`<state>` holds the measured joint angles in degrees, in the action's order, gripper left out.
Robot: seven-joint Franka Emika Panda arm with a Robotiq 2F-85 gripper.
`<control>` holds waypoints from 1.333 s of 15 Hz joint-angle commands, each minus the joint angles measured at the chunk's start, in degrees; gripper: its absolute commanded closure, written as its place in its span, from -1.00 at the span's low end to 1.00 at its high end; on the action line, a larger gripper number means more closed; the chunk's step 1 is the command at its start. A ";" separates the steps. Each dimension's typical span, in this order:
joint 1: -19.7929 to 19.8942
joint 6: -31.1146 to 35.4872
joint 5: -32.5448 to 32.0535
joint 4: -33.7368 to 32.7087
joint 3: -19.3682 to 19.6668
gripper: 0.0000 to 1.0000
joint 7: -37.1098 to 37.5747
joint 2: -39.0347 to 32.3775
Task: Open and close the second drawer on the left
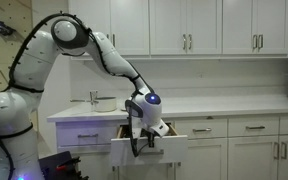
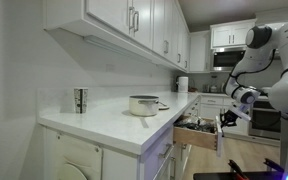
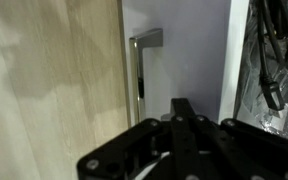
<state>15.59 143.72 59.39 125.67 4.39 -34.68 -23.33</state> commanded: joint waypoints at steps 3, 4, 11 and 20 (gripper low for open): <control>-3.39 6.12 2.68 -0.50 -2.63 1.00 1.00 -1.14; -3.85 7.13 3.06 -0.56 -3.16 1.00 1.06 -1.39; -6.27 12.37 6.95 -0.79 -6.78 1.00 0.84 -2.98; -8.45 16.96 14.05 -3.64 -11.61 1.00 0.81 -5.45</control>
<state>8.34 158.45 71.01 124.30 -5.80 -34.46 -27.22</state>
